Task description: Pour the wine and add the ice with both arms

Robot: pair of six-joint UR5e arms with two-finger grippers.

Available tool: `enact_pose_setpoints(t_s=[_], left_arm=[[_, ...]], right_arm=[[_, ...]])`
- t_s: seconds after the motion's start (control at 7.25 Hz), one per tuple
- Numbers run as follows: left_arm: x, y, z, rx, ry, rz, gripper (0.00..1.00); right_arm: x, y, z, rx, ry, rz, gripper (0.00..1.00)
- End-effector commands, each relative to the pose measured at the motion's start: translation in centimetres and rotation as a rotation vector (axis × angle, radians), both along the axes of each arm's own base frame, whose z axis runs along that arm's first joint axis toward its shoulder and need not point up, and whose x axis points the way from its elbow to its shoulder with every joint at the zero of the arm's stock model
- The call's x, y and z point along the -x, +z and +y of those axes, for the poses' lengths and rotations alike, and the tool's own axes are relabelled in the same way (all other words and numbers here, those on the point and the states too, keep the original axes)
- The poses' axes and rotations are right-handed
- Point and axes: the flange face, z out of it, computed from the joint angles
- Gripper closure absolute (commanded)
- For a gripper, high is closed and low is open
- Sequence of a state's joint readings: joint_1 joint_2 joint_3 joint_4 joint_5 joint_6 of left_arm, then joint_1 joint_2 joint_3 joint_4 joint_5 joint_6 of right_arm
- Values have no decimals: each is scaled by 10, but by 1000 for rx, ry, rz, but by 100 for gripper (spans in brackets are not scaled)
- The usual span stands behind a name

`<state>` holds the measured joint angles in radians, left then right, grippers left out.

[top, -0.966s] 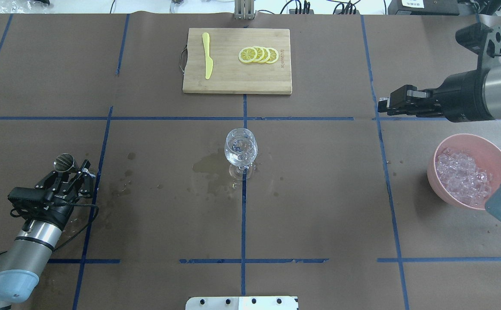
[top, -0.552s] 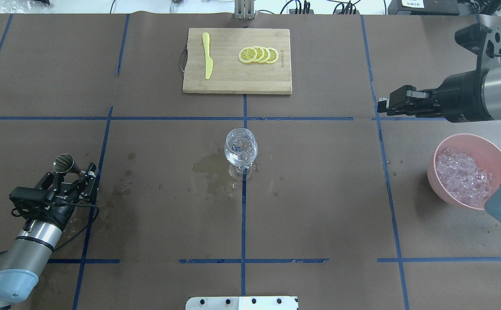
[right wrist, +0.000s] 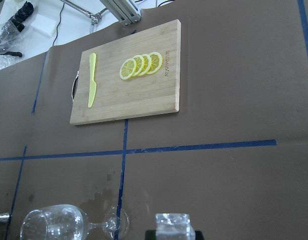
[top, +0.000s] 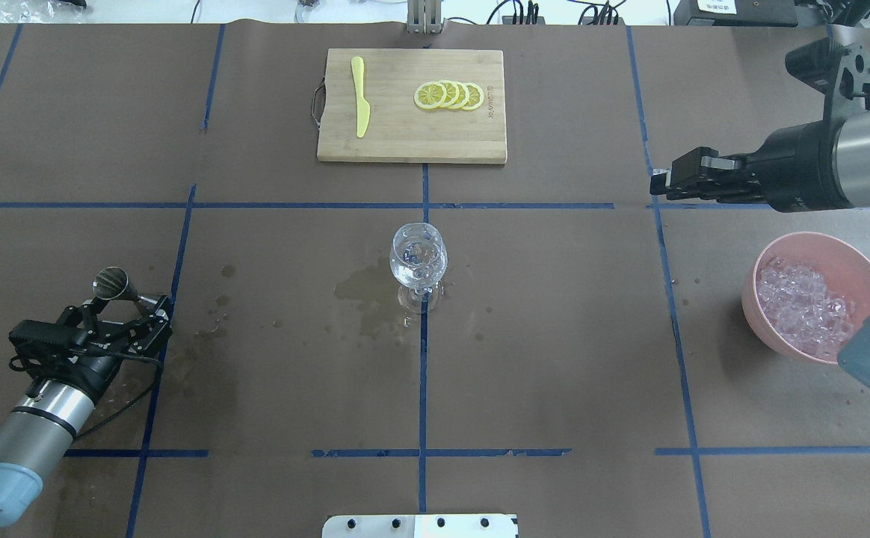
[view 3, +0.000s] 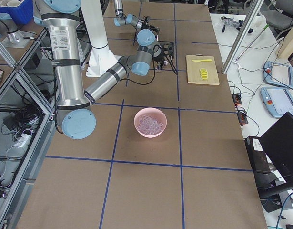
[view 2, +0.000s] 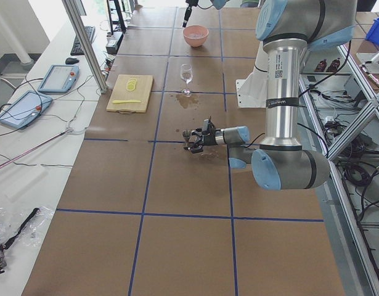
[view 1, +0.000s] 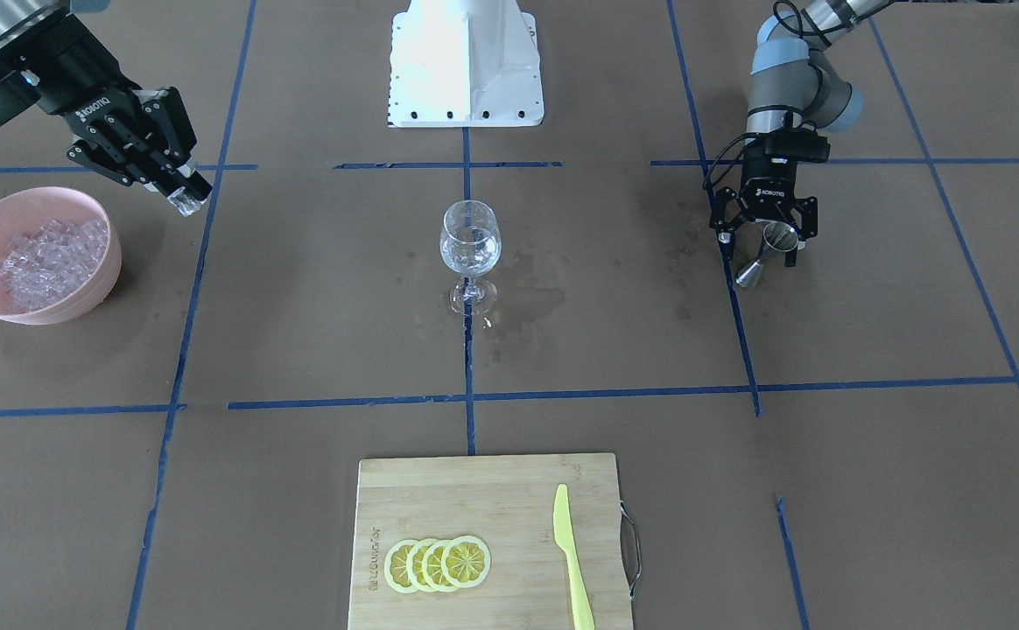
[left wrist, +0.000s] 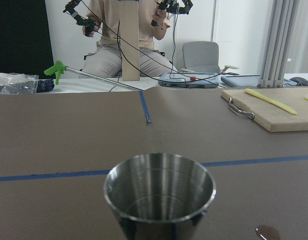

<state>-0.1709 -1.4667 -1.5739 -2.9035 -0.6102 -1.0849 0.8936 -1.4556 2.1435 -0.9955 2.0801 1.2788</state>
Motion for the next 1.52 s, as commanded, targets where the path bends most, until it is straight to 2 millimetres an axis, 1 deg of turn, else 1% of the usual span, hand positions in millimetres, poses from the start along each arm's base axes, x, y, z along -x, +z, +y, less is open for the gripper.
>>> enact_pose_setpoints(t_s=[0.0, 0.14, 0.28, 0.41, 0.55, 0.69, 0.83, 0.97, 1.1, 1.24, 1.38], left_arm=[[44, -6, 12, 36, 72, -45, 0], [46, -19, 15, 60, 110, -78, 0], [44, -19, 18, 83, 158, -77, 0], [46, -15, 24, 116, 226, -77, 0], [55, -7, 32, 155, 297, -90, 0], [72, -7, 43, 194, 378, -92, 0], [89, -19, 53, 223, 449, -80, 0], [101, -22, 61, 256, 516, -80, 0], [102, -27, 68, 284, 585, -67, 0], [104, -34, 76, 369, 645, -49, 0], [100, -62, 83, 436, 694, -53, 0]], right_arm=[[7, -13, -2, -7, -8, -6, 100], [13, -30, -8, -2, -10, -3, 100], [17, -46, -14, 6, -10, 4, 100], [23, -54, -14, 4, -15, 4, 100], [35, -60, -11, -10, -15, 4, 100], [52, -73, -9, -16, -21, 11, 100], [66, -92, -12, -13, -22, 21, 100], [79, -101, -17, -10, -19, 31, 100], [88, -106, -20, -13, -23, 31, 100], [97, -114, -27, -16, -24, 28, 100], [105, -118, -31, -17, -29, 29, 100]])
